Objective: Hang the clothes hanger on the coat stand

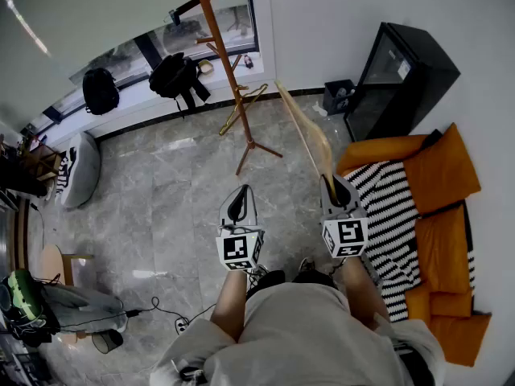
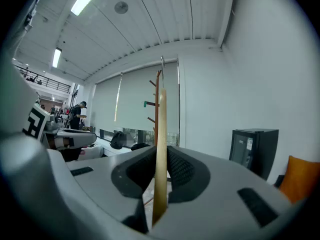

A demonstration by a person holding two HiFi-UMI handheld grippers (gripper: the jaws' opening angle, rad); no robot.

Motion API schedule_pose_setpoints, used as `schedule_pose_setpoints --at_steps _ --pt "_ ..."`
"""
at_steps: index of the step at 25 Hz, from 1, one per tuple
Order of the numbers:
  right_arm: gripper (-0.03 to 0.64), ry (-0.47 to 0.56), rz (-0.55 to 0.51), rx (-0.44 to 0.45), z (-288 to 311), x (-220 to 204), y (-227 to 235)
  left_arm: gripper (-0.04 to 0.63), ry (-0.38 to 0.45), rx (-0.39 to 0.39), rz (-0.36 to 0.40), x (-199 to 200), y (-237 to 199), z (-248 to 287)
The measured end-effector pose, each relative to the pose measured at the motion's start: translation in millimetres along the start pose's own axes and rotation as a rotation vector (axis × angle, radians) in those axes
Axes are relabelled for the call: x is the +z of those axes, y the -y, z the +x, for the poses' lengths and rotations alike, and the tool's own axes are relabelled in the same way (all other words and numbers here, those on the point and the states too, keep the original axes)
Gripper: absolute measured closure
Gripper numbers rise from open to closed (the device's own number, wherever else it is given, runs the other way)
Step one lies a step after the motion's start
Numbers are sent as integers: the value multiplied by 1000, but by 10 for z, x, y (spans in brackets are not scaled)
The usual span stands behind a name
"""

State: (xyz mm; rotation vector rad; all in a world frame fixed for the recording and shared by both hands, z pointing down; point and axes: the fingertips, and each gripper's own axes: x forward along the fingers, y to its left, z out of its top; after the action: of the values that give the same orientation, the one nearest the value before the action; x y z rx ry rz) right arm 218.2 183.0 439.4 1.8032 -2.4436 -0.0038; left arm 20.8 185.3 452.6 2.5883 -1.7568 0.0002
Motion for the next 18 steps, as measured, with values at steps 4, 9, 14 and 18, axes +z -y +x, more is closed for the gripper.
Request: schedule_pose_setpoints --at_steps 4,9,14,18 --pt "571 3 4 -4 3 18 2 586 -3 0 -13 28 10 -2" --pt "571 6 3 7 20 28 -38 586 -6 5 -16 39 -23 -16" --pt "571 4 4 25 42 24 -88 586 -8 11 -13 17 -42 -36" --pt "571 0 4 49 79 25 -164 586 -10 27 -15 28 -103 -78"
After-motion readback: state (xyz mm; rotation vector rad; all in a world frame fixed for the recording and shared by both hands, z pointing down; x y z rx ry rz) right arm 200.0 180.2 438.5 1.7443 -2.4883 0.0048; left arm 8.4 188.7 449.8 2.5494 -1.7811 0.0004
